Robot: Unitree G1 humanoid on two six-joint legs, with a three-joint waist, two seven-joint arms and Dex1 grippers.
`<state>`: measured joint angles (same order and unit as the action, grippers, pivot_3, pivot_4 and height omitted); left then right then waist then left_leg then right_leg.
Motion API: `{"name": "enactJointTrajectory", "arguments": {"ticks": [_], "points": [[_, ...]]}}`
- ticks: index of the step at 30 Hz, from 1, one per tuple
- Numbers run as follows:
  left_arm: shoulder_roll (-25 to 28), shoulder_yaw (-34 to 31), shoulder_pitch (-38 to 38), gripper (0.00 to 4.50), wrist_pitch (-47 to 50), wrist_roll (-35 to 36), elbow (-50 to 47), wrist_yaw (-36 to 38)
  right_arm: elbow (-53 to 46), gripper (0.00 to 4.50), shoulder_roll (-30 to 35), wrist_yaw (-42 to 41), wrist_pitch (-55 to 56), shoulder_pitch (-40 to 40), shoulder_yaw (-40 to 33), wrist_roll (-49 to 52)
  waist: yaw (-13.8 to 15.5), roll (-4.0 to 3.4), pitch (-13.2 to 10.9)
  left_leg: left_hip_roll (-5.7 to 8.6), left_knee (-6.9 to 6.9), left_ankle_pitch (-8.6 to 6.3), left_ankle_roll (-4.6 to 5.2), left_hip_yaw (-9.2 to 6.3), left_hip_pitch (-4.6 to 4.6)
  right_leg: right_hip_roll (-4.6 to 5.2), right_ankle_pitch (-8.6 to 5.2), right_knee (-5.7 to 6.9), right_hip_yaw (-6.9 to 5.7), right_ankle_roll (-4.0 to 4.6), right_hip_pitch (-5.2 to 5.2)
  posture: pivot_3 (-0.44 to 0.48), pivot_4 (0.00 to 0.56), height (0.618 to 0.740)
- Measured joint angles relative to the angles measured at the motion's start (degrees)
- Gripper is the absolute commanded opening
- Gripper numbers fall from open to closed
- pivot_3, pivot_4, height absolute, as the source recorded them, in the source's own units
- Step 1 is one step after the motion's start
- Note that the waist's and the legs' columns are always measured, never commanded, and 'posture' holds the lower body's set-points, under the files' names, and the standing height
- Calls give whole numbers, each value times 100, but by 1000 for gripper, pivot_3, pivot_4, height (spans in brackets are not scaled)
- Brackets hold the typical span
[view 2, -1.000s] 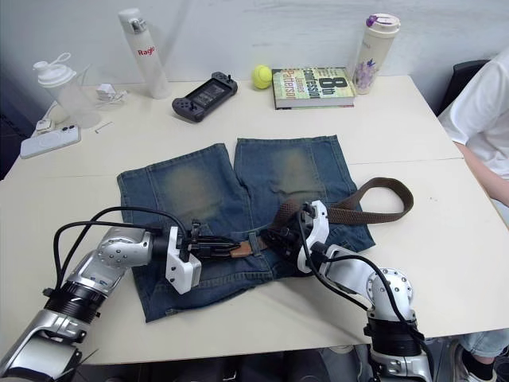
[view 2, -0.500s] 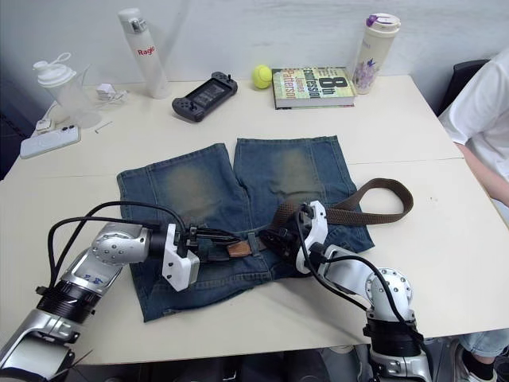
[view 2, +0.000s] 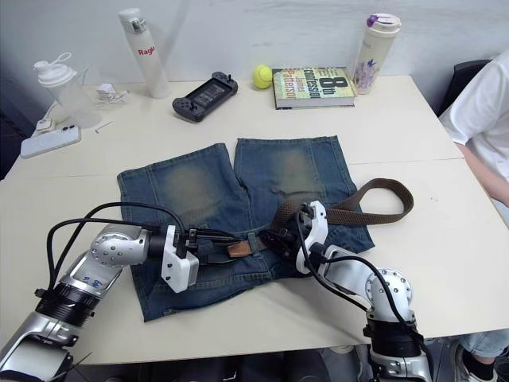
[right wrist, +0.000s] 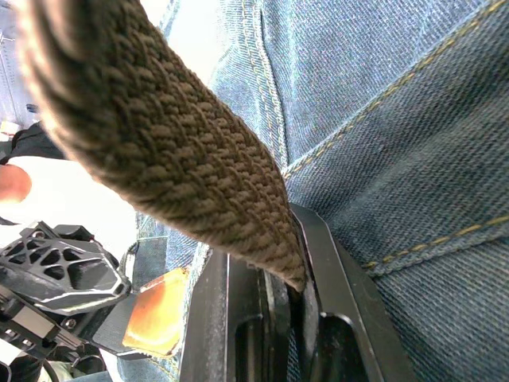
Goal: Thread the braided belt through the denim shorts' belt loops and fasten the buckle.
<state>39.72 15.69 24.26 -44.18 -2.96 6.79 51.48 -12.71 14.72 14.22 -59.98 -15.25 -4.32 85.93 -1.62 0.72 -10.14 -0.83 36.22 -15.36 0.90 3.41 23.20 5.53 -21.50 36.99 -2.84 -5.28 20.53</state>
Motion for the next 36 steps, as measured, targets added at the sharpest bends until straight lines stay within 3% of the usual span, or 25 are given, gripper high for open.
{"name": "enactJointTrajectory", "arguments": {"ticks": [2, 4, 9, 11, 12, 17, 19, 21, 25, 27, 29, 32, 36], "points": [[0, -1, -1, 589, 17, 63, -21, 0, 0, 0, 0, 5, 2, 3, -1, -2, 0, 0, 0, 0, 0, 0, 0, 0, 0, 0, 0, 0, 0, 0, 0, 0, 150, 740], [1, -2, -3, 148, 43, 73, -43, 0, 0, 0, 0, 7, 3, 4, -1, -5, 1, 0, 0, 0, 0, 0, 0, 0, 0, 0, 0, 0, 0, 0, 0, 0, 150, 740], [9, -2, -3, 148, 73, 73, -90, 1, -5, 0, 0, 11, 2, 4, -1, -7, 1, 0, 0, 0, 0, 0, -1, 0, 0, 0, 0, 0, 0, 0, 0, 0, 150, 740], [22, -2, -3, 0, 92, 53, -131, 0, -45, 854, 0, 60, 9, 14, -6, 7, 1, 0, 0, 0, 0, 1, -1, 0, 0, 0, 0, 0, 0, 0, 0, 0, 150, 740], [22, -2, -3, 0, 89, 48, -146, -5, -76, 1079, 0, 125, 31, 34, -15, 28, 2, 0, 0, 0, 0, 1, -1, 0, 0, 0, 0, 0, 0, 0, 0, 0, 150, 740], [39, -5, -8, 0, 84, 20, -175, -51, -588, 3343, 204, 442, 362, 245, -307, 625, 14, -1, -1, 2, 6, 0, 0, 0, 5, 3, 0, 0, 0, 0, 0, 0, 150, 740], [48, -8, -9, 0, 85, 19, -179, -60, -817, 3343, 569, 381, 378, 261, -426, 767, 18, -3, -2, 4, 11, -1, 3, 0, 6, 5, 0, 0, 0, 0, -1, 0, 150, 740], [68, -10, -12, 0, 85, 19, -182, -66, -1256, 3343, 1362, 76, 333, 276, -656, 702, 22, -9, -6, 7, 13, -5, 9, 0, 8, 10, 0, -3, 0, -1, -2, 0, 150, 740], [88, -25, -14, 0, 90, 20, -183, -77, -2608, 3343, 3132, -1591, 330, 612, -627, -740, 24, -11, -7, 3, 4, -7, 13, -6, 5, -1, 0, -8, -4, -1, -3, 0, 150, 740], [82, -32, -8, 0, 96, 20, -184, -81, -3329, 3343, 4200, -2497, 840, 909, 64, -2292, 12, -11, -6, 2, 6, -7, 12, 0, 3, -3, 0, -13, -1, -1, 0, 0, 150, 740], [84, -35, -9, 0, 96, 21, -184, -81, -3431, 3343, 4488, -2704, 945, 999, 281, -2717, 13, -10, -7, 4, 6, -6, 11, -1, 2, -2, 0, -17, -2, -1, -1, 0, 150, 740], [83, -61, -9, 0, 98, 23, -179, -82, -3503, 3343, 5438, -3411, 1928, 1296, 1440, -5002, 21, -3, -7, 8, 21, 1, -3, 2, 3, 1, 0, -22, 0, -2, 0, 0, 150, 740], [77, -63, -8, 0, 104, 28, -179, -81, -3078, 3343, 5667, -3761, 2977, 1286, 2660, -7550, 24, -2, -7, 8, 30, 8, -15, 3, 3, 2, 0, -19, 1, -2, -2, 0, 150, 740]]}}
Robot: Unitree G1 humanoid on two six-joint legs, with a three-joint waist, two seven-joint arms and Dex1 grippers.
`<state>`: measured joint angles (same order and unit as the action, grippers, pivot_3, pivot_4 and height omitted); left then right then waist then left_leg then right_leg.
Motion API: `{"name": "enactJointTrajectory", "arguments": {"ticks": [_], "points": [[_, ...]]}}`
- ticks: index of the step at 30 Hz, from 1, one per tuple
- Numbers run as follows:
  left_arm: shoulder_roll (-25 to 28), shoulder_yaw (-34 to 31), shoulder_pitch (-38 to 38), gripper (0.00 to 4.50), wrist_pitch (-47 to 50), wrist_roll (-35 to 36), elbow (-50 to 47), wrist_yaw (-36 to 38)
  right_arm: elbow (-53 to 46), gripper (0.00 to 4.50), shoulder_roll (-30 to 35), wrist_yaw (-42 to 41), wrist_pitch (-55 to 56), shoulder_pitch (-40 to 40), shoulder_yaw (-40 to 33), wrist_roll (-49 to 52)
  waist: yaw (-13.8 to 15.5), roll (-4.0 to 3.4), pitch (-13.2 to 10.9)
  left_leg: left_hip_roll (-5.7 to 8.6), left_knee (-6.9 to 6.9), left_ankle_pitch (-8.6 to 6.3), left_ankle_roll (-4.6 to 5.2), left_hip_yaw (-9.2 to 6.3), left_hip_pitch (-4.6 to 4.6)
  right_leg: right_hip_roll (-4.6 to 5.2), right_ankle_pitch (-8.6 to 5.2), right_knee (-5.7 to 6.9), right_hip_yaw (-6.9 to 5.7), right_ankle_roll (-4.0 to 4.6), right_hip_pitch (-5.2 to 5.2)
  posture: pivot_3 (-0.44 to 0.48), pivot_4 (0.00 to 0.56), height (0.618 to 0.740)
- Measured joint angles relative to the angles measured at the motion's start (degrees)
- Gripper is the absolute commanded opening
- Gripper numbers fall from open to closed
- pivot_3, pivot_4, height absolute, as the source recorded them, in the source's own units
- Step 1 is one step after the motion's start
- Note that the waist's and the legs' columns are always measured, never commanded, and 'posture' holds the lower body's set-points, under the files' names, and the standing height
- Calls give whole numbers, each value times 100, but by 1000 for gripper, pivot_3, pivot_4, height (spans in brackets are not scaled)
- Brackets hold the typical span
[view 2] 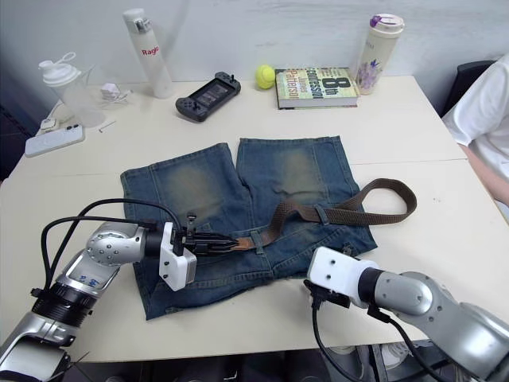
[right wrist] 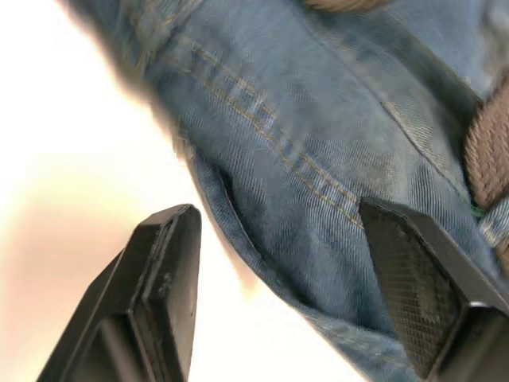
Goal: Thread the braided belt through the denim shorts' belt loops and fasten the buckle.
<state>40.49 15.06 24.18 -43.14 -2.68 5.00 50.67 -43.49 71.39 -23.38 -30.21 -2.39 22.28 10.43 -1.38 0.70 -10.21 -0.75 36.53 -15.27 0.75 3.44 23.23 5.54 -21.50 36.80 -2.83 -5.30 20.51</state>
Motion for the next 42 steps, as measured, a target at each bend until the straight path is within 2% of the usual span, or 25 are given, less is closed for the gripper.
{"name": "enactJointTrajectory", "arguments": {"ticks": [3, 4, 6, 11, 12, 17, 23, 27, 31, 40, 41, 42], "points": [[-3, -19, -2, 0, 12, 4, 4, 0, 209, 3343, -410, 8, 380, -76, 299, -1080, 1, 29, 18, -7, 5, 4, -10, -8, -10, -6, 0, 3, -5, 0, -13, 0, 150, 740], [-12, -19, -2, 0, 17, 4, 4, 0, 260, 3111, -546, 40, 413, -81, 332, -1254, -10, 33, 20, -7, 7, 5, -11, -6, -12, -7, 0, 5, -3, 0, -14, 0, 150, 740], [-16, -21, -2, 0, 24, 4, 0, 0, 380, 2516, -873, 37, 406, -68, 334, -1492, -18, 40, 25, -7, 8, 4, -12, -5, -23, -6, 0, 8, -1, 0, -23, 0, 150, 740], [-16, -24, -2, 0, 58, 4, -5, 0, 549, 115, -1326, -185, 290, 57, 237, -1727, 5, 40, 25, -5, 12, 0, -5, -7, -22, -3, 0, 8, -2, 0, -25, 0, 150, 740], [-16, -24, -3, 0, 61, 4, -4, 0, 553, 43, -1371, -222, 259, 65, 201, -1731, 10, 40, 25, -5, 16, -1, -4, -7, -20, -3, 0, 8, -2, 0, -26, 0, 150, 740], [-17, -24, -3, 0, 69, 2, -34, -1, 734, 43, -1555, -504, 91, 49, -199, -1719, 58, 34, 22, -5, 47, -14, 8, -12, -17, 0, 0, 13, -6, 0, -35, 0, 150, 740], [33, -68, -55, 0, 174, 2, -374, -10, 1875, 43, -991, -737, 214, -279, -1018, -1925, 208, 13, 9, 7, 56, -20, 16, -8, -8, 13, 1, 8, -7, -1, -35, 0, 150, 740], [86, -73, -233, 0, 198, 27, -577, -2, 2626, 43, -862, -793, 285, -436, -1166, -2162, 221, 9, 8, 3, 54, -18, 14, -7, -7, 6, 1, 9, -8, -1, -31, 0, 150, 740], [92, -79, -256, 0, 214, 26, -676, -3, 3089, 43, -990, -879, 292, -788, -1149, -2288, 220, 3, 8, 3, 58, -18, 14, -3, -8, 5, 1, 15, -6, -1, -30, 0, 150, 740], [86, -88, -255, 0, 258, -4, -670, -43, 2996, 43, -1752, -993, -20, -1027, -1183, -2402, 97, 1, 9, -8, 52, -17, 10, -1, -9, -7, 1, 19, -3, -1, -28, 0, 150, 740], [86, -88, -255, 0, 255, -8, -663, -46, 2966, 834, -1823, -999, -103, -1027, -1228, -2392, 90, 1, 9, -9, 51, -17, 9, -1, -9, -8, 1, 20, -3, -1, -27, 0, 150, 740], [86, -90, -255, 0, 252, -9, -656, -47, 2943, 1031, -1871, -1011, -157, -1022, -1281, -2379, 90, 1, 9, -9, 51, -17, 9, -1, -9, -8, 1, 20, -3, -1, -26, 0, 150, 740]]}}
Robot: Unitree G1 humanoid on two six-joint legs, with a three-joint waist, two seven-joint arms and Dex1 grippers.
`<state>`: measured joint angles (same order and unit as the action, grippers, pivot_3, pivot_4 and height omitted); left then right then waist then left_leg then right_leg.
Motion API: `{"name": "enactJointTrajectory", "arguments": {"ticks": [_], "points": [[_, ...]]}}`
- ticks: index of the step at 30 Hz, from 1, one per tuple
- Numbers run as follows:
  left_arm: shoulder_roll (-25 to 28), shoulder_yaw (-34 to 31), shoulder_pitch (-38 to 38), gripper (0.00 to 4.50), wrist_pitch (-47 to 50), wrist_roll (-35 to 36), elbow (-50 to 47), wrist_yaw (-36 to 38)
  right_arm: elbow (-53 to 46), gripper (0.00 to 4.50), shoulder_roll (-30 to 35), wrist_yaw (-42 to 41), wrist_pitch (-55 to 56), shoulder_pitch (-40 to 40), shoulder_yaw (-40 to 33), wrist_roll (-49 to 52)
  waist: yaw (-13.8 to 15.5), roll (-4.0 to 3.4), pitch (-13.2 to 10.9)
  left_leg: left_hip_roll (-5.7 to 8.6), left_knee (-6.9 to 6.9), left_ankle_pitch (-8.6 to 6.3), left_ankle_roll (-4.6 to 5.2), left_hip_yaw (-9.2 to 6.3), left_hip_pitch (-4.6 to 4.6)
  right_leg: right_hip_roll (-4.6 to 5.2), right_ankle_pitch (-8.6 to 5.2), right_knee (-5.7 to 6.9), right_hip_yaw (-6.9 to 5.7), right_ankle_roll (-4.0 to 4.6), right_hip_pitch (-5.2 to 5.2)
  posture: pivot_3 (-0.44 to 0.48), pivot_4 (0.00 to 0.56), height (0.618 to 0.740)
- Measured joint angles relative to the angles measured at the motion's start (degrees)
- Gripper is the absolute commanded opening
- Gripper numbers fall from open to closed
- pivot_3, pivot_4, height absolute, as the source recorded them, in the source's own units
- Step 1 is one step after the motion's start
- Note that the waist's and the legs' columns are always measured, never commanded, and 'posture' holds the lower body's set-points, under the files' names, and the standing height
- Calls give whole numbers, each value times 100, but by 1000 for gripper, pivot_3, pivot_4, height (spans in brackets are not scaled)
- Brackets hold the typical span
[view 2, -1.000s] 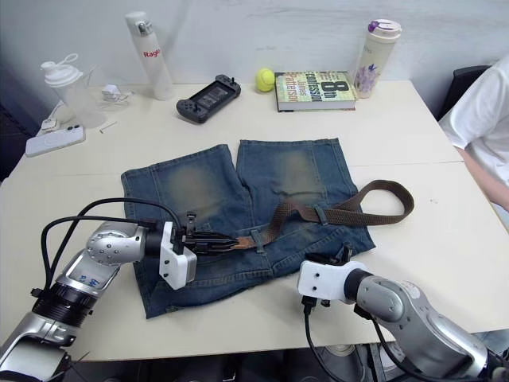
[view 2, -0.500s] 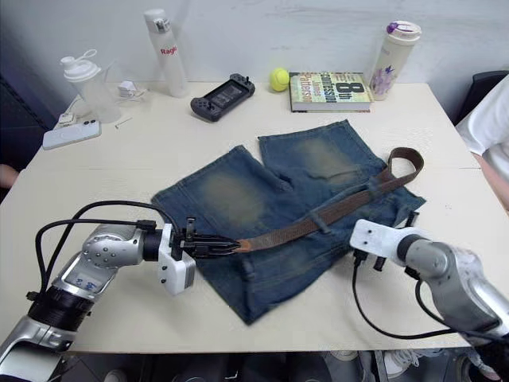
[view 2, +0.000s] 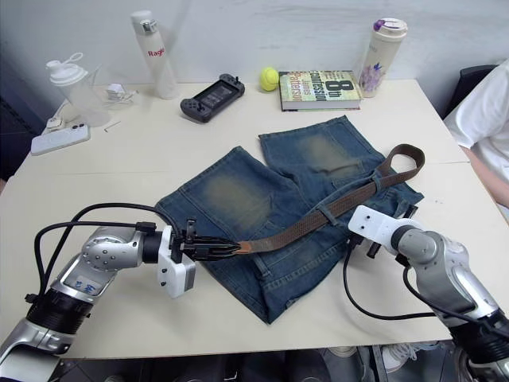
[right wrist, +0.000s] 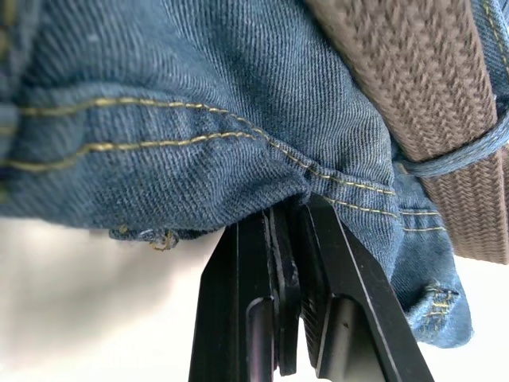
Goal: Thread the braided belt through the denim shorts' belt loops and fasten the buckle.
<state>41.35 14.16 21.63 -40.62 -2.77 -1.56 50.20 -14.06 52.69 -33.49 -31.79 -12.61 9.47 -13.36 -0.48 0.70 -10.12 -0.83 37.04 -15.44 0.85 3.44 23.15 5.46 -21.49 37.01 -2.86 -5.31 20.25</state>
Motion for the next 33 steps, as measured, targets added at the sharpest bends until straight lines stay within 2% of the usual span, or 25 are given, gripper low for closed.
{"name": "enactJointTrajectory", "arguments": {"ticks": [1, 4, 6, 7, 9, 11, 14, 15, 17, 18, 22, 23, 27, 28, 29, 30, 33], "points": [[0, -3, 0, 0, -5, 0, 4, -3, -38, 1371, -97, -19, -112, 17, -114, 64, 2, 0, 0, 0, 0, 0, 0, 0, 0, 0, 0, 0, 0, 0, 0, 0, 150, 740], [1, -15, 4, 0, -13, -9, 11, -13, -222, 2850, -169, -204, -421, 123, -483, 315, 26, -1, -1, 1, 1, -1, 1, 0, 1, 2, 0, 1, 1, 0, 0, 0, 150, 740], [2, -49, -15, 0, -51, -33, 15, -68, -600, 3803, -183, -633, -1049, 228, -1004, 898, 36, -12, -8, 2, 1, -2, 3, -1, 5, 3, 0, 1, 1, 0, 1, 0, 150, 740], [5, -103, -36, 0, -101, -73, 19, -118, -951, 4225, -185, -1010, -1705, 186, -1525, 1458, 42, -26, -16, 2, 3, -2, 4, -1, 10, 4, 1, 8, 1, -1, 3, 0, 150, 740], [3, -235, -62, 0, -231, -140, 21, -239, -1658, 4225, -245, -1633, -3157, -226, -2423, 2540, 22, -30, -17, 0, 2, -3, 5, -3, 7, 1, 1, 20, 3, 0, 4, 0, 150, 740], [-25, -309, -61, 0, -379, -219, 24, -397, -2460, 4225, -788, -2158, -4880, -950, -3343, 3787, 8, -20, -11, -11, 1, -5, 0, -19, 1, -11, 1, 16, -4, 1, -3, 0, 150, 740], [-75, -325, -66, 0, -582, -338, 52, -577, -2758, 4225, -1966, -1951, -5877, -1049, -3899, 5757, 35, 5, 1, -14, -2, -16, 7, -41, 4, -15, 0, 3, -23, 5, -20, 0, 150, 740], [-75, -335, -86, 0, -657, -375, 83, -640, -2642, 4225, -2467, -1411, -5998, -946, -3983, 6523, 52, -5, -4, 3, -4, -15, 17, -40, 10, 3, 0, 7, -22, 4, -16, 0, 150, 740], [-80, -377, -92, 0, -720, -408, 176, -710, -2495, 4225, -3276, -564, -6041, -726, -4054, 7348, 51, -6, -5, 7, 0, -14, 16, -38, 11, 8, 1, 4, -22, 2, -21, 0, 150, 740], [-121, -401, -89, 0, -771, -434, 215, -791, -2230, 4225, -3861, 729, -5721, -232, -3844, 8448, 44, 2, 0, 7, 2, -11, 10, -40, 10, 7, 1, 4, -23, 1, -24, 0, 150, 740], [-130, -405, -90, 0, -828, -448, 221, -834, -1972, 4225, -3831, 1850, -5302, 244, -3418, 9439, 39, -10, -8, 18, 0, -11, 15, -29, 17, 20, 3, 5, -18, -3, -14, 0, 150, 740], [-130, -414, -89, 0, -840, -460, 225, -864, -1829, 4225, -3728, 2694, -4778, 501, -3130, 10183, 25, -10, -8, 18, 3, -12, 18, -24, 16, 21, 5, 5, -15, -6, -14, 0, 150, 740], [-139, -429, -89, 0, -896, -476, 233, -931, -1665, 4225, -3795, 4317, -3620, 935, -2474, 11569, -3, -6, -6, 13, 3, -10, 15, -22, 12, 16, 5, 5, -16, -8, -16, 0, 150, 740], [-144, -438, -89, 0, -927, -490, 234, -947, -1635, 4225, -4001, 4774, -3319, 1033, -2282, 11860, -12, -5, -6, 11, -1, -8, 13, -23, 10, 13, 5, 7, -16, -8, -15, 0, 150, 740], [-201, -447, -73, 0, -1015, -542, 237, -1009, -1409, 4225, -5038, 6132, -2227, 1040, -1680, 12381, -110, -10, -8, 6, -9, -3, 3, -16, 13, 6, 5, 34, -3, -8, 13, 0, 150, 740], [-199, -447, -73, 0, -1039, -555, 244, -1012, -1350, 4225, -5348, 6492, -1819, 873, -1674, 12426, -114, -10, -7, 5, -10, -3, 2, -16, 14, 6, 5, 40, -2, -8, 21, 0, 150, 740], [-199, -447, -73, 0, -1074, -574, 244, -1074, -1280, 4225, -5492, 7466, -817, 653, -1568, 12487, -100, -10, -7, 5, -15, -4, 3, -15, 17, 9, 4, 40, 3, -7, 28, 0, 150, 740]]}}
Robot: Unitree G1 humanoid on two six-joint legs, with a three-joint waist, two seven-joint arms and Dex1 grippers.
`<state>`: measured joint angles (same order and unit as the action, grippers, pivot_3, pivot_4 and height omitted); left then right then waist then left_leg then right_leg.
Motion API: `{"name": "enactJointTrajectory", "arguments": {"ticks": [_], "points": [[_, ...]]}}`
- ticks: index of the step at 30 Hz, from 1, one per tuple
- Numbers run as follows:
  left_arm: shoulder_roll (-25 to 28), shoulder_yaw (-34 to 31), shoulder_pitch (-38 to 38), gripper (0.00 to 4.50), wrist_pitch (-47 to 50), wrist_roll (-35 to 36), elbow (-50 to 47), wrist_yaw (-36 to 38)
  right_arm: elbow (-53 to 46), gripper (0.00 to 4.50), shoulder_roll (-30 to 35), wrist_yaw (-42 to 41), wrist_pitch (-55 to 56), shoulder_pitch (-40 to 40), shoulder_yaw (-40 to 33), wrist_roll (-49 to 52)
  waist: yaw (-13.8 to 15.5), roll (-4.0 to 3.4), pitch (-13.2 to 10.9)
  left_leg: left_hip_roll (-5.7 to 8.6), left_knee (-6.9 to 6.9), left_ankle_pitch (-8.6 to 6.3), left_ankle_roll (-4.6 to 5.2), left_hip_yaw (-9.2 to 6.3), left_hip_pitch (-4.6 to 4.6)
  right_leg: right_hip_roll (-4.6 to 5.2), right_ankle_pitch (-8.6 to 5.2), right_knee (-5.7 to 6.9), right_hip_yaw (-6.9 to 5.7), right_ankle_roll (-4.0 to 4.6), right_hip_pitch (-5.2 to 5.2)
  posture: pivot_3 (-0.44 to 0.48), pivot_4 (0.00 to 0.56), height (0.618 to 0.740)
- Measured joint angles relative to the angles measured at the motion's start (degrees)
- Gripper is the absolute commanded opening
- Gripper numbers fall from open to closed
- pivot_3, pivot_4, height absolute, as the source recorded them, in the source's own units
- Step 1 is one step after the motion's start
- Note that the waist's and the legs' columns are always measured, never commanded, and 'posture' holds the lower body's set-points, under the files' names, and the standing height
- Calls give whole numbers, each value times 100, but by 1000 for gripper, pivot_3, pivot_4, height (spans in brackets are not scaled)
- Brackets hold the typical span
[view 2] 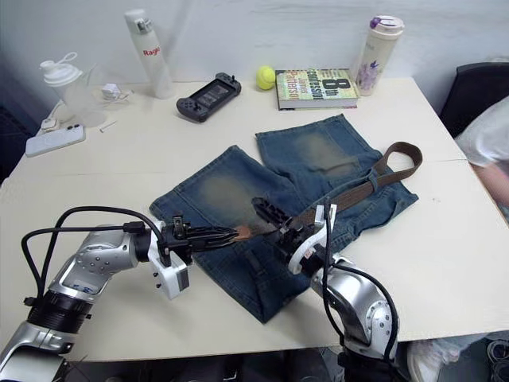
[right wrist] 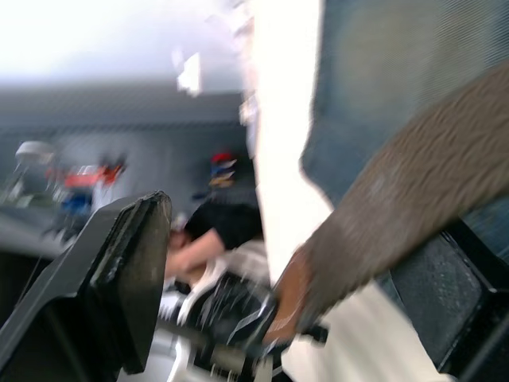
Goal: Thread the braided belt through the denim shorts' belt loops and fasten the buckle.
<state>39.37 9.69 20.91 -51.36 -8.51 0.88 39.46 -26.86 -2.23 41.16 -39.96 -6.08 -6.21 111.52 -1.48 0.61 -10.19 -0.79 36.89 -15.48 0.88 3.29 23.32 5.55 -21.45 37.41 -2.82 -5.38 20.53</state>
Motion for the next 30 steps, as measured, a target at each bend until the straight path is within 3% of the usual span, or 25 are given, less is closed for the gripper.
{"name": "enactJointTrajectory", "arguments": {"ticks": [3, 6, 12, 14, 15, 23, 25, 30], "points": [[8, 0, 0, 0, 0, -6, 0, -15, -2, 4225, 93, 251, 261, 49, -39, 3, -14, 0, 0, 0, 0, -1, 1, 8, -1, 0, -1, -4, 5, 2, 0, 0, 150, 740], [61, 0, 0, 0, -8, -20, 1, -15, -4, 3465, 268, 329, 364, 116, -62, 3, -14, 0, 0, -1, 0, -1, 1, 9, -1, 0, -1, -4, 6, 3, 1, 0, 150, 740], [81, 1, 7, 0, -9, -56, 2, -16, -97, 865, 396, 334, 374, 190, 105, 4, -15, 0, 0, -2, -2, -1, 2, 10, -1, 0, -2, -3, 8, 4, 2, 0, 150, 740], [81, 3, 15, 0, -4, -64, 2, -17, -103, 234, 403, 333, 374, 191, 148, 4, -15, 0, 0, -2, -3, -3, 5, 10, -1, 0, -2, -4, 8, 4, 2, 0, 150, 740], [80, 7, 16, 423, 10, -64, 2, -17, -103, 2, 404, 332, 378, 185, 179, 5, -15, 0, 0, -2, -2, -3, 6, 10, -1, 0, -2, -4, 8, 4, 2, 0, 150, 740], [29, 92, 2, 3504, 547, 271, -80, 119, -92, 0, 656, 207, 571, -54, 239, 10, -15, 0, 0, -2, -2, -3, 6, 10, -1, 1, -2, -6, 9, 4, 2, 0, 150, 740], [169, 103, -213, 3504, 939, 643, -359, 295, -70, 0, 956, 9, 523, -140, 247, -4, -21, -1, 0, -2, -2, -3, 6, 11, -1, 3, -2, -10, 11, 5, 2, 0, 150, 740], [804, -518, -1275, 3504, 3268, 2686, -1653, 514, -66, 0, 2060, -974, 21, -50, 213, -396, -36, -1, -1, -8, -12, -2, 3, 3, 0, 1, -6, -45, 10, 12, -4, 0, 150, 740]]}}
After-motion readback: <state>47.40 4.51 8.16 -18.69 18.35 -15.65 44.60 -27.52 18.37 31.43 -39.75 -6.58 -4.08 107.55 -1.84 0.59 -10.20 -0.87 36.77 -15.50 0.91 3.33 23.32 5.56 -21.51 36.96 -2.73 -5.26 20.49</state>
